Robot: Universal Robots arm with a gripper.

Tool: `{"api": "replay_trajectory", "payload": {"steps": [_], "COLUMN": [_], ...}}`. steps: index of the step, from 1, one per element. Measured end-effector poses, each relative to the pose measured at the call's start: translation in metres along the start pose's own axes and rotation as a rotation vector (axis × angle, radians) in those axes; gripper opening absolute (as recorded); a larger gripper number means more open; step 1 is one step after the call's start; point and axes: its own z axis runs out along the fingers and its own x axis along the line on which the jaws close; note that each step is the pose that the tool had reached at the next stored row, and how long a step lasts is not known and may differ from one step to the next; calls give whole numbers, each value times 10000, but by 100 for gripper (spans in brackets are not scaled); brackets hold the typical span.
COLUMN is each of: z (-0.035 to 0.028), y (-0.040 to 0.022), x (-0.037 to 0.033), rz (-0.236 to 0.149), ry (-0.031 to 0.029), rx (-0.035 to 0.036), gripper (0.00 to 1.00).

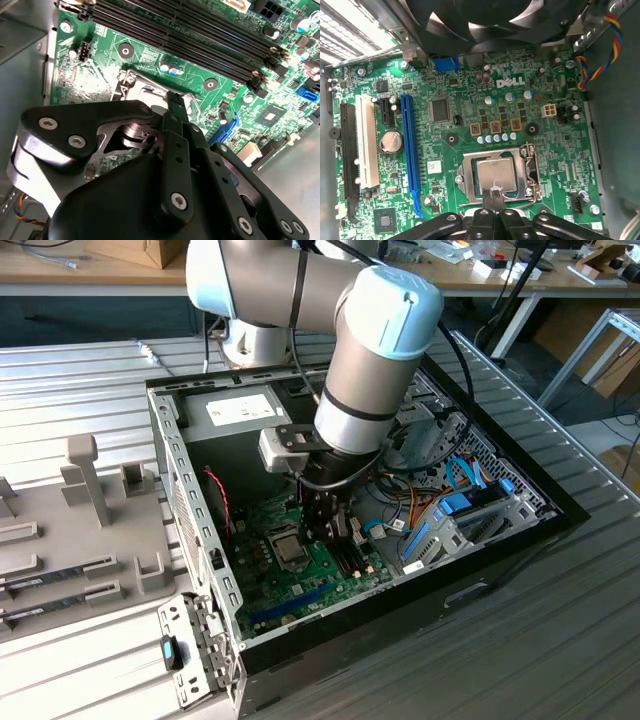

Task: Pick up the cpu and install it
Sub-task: 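Install the first cpu locking lever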

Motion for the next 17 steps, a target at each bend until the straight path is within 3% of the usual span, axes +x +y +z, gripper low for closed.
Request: {"api": "replay_trajectory", "payload": {"steps": [6,10,15,17], "z": [66,70,65,68], "y": [-10,-13,-152,-163], "x": [36,45,37,38], "rz": [2,2,-6,-4], "ry": [14,16,7,10], "rx": [1,1,-36,-41], "gripper": [11,11,11,11]}}
